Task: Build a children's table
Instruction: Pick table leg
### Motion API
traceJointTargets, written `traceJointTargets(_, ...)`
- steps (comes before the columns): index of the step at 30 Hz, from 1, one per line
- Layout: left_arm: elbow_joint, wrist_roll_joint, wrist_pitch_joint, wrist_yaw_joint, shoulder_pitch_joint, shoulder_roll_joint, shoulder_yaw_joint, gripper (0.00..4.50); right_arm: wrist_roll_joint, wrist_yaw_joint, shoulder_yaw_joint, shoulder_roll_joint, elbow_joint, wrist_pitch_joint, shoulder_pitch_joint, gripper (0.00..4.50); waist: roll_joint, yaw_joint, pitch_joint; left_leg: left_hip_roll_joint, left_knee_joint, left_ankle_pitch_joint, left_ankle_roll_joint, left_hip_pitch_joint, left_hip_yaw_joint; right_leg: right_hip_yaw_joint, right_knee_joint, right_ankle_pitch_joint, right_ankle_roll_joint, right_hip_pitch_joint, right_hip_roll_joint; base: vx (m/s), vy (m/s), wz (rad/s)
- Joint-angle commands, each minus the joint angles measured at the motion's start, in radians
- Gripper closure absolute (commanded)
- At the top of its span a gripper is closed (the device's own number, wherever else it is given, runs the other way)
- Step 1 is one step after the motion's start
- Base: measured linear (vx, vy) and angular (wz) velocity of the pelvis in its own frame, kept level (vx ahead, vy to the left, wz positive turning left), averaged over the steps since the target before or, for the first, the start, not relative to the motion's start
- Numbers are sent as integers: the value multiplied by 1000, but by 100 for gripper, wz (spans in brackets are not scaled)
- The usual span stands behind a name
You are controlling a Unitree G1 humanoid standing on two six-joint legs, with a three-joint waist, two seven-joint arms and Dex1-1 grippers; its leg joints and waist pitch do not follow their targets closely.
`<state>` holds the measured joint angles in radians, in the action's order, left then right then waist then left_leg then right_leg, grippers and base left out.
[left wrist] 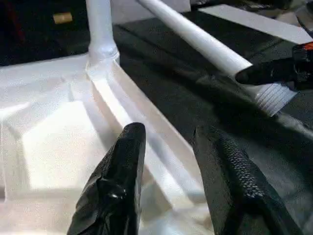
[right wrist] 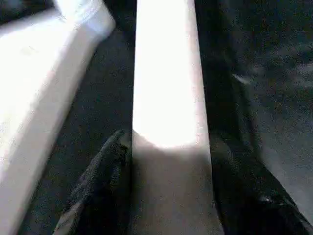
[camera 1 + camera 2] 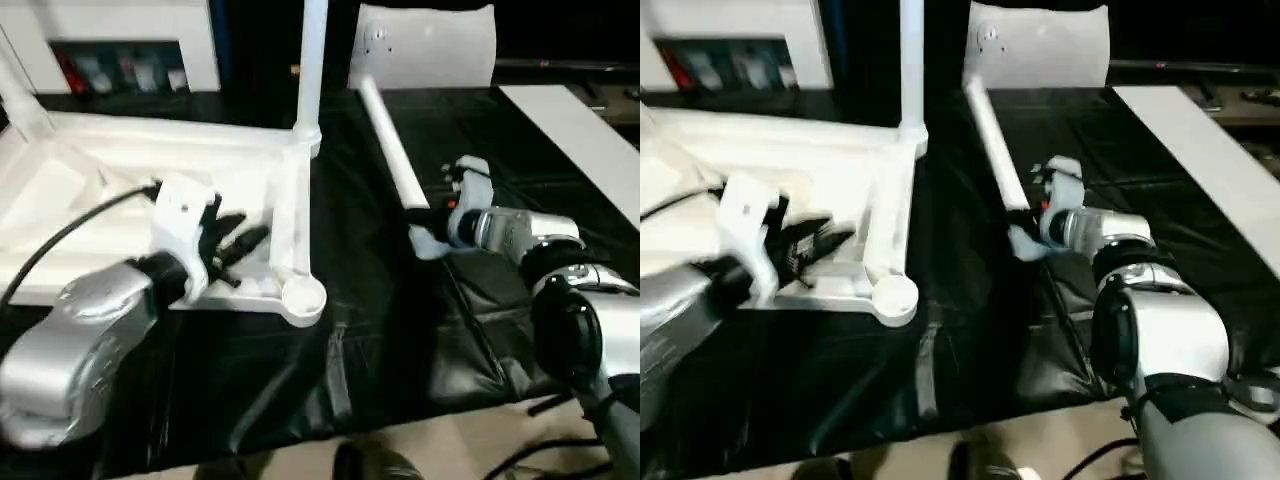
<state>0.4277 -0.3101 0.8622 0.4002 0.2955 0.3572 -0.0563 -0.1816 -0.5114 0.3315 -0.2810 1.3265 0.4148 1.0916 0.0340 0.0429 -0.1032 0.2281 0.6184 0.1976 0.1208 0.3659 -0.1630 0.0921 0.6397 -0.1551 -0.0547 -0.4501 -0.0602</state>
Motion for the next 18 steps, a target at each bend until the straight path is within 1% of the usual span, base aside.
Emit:
traceJointTargets(1, -34, 20, -39, -10, 20, -9, 19, 236, -37, -13, 32, 4, -61, -66, -17, 257, -12, 8, 99, -14, -50, 143, -45, 8, -13, -45, -82, -266, -183, 91, -57, 0, 0, 0)
traceJointTargets(2, -42, 18, -51, -10, 30, -19, 19, 236, -47, -20, 38, 11, -88, -98, -28, 257, -14, 10, 101, -14, -48, 143, -44, 5, -15, -45, -84, -282, -171, 88, -56, 0, 0, 0)
traceJointTargets(3, -42, 18, -51, -10, 30, -19, 19, 236, -47, -20, 38, 11, -88, -98, -28, 257, -15, 12, 101, -14, -48, 140, -45, 5, -15, -44, -86, -287, -164, 88, -56, 0, 0, 0)
traceJointTargets(4, -56, 10, -69, -9, 47, -38, 16, 236, -76, -38, 55, 28, -153, -134, -55, 257, -9, 11, 103, -13, -49, 133, -44, 8, -14, -43, -84, -291, -160, 89, -54, 0, 0, 0)
traceJointTargets(5, -62, 1, -75, -7, 55, -48, 14, 236, -107, -67, 70, 43, -212, -125, -79, 257, -13, 15, 103, -12, -49, 136, -44, 5, -13, -41, -85, -302, -151, 86, -55, 0, 0, 0)
traceJointTargets(6, -64, -15, -73, -1, 61, -59, 8, 236, -144, -96, 85, 61, -285, -109, -109, 257, -18, 17, 104, -11, -50, 138, -45, 6, -12, -40, -86, -300, -147, 88, -53, 0, 0, 0)
traceJointTargets(7, -63, -35, -69, 5, 69, -72, 0, 236, -195, -137, 99, 88, -398, -77, -154, 257, -18, 17, 104, -13, -50, 136, -49, 6, -14, -41, -89, -295, -141, 88, -52, 0, 0, 0)
traceJointTargets(8, -67, -49, -71, 5, 78, -87, -7, 236, -252, -172, 108, 115, -520, -33, -203, 257, -18, 22, 109, -10, -51, 113, -55, 5, -11, -43, -80, -255, -138, 90, -52, 0, 0, 0)
traceJointTargets(9, -70, -56, -74, 4, 84, -95, -11, 236, -287, -192, 111, 132, -595, -4, -234, 257, -16, 23, 109, -11, -53, 100, -66, 6, -11, -43, -81, -229, -136, 92, -48, 0, 0, 0)
traceJointTargets(10, -81, -67, -80, 5, 97, -104, -15, 236, -348, -227, 100, 156, -723, 44, -292, 257, -21, 25, 111, -9, -54, 96, -65, 5, -8, -43, -78, -219, -144, 91, -50, 0, 0, 0)
traceJointTargets(11, -89, -73, -84, 6, 105, -109, -17, 236, -385, -248, 90, 170, -800, 73, -328, 258, -18, 25, 111, -10, -54, 97, -72, 3, -9, -42, -83, -223, -137, 90, -48, 0, 0, 0)
traceJointTargets(12, -103, -92, -82, 4, 123, -126, -30, 236, -441, -279, 69, 187, -902, 114, -385, 259, -21, 26, 111, -11, -55, 98, -71, 3, -10, -42, -87, -241, -138, 89, -48, 0, 0, 0)
traceJointTargets(13, -109, -102, -80, 3, 132, -134, -37, 236, -468, -293, 59, 194, -949, 132, -411, 259, -20, 29, 107, -16, -55, 98, -73, 3, -14, -43, -95, -251, -124, 90, -45, 0, 0, 0)
traceJointTargets(14, -115, -117, -75, 2, 142, -147, -47, 236, -494, -307, 46, 199, -994, 151, -440, 259, -22, 33, 111, -12, -56, 95, -72, 3, -11, -43, -94, -258, -120, 91, -48, 0, 0, 0)
traceJointTargets(15, -126, -165, -55, 1, 170, -181, -75, 236, -547, -336, 14, 206, -1084, 193, -503, 259, -19, 34, 108, -17, -56, 92, -70, 6, -13, -41, -100, -284, -105, 92, -45, 0, 0, 0)
traceJointTargets(16, -128, -175, -50, 0, 174, -186, -80, 236, -555, -338, 10, 207, -1102, 201, -515, 259, -24, 42, 111, -12, -56, 98, -67, -1, -12, -41, -100, -292, -103, 88, -49, 0, 0, 0)
traceJointTargets(17, -137, -229, -31, -8, 200, -223, -111, 236, -599, -354, -7, 211, -1174, 250, -563, 259, -24, 40, 107, -10, -60, 111, -62, -1, -11, -38, -105, -317, -104, 86, -49, 0, 0, 0)
traceJointTargets(18, -143, -258, -22, -16, 213, -243, -128, 236, -623, -357, -10, 216, -1218, 284, -588, 259, -18, 44, 104, -13, -60, 136, -54, -5, -12, -36, -114, -377, -87, 86, -50, 0, 0, 0)
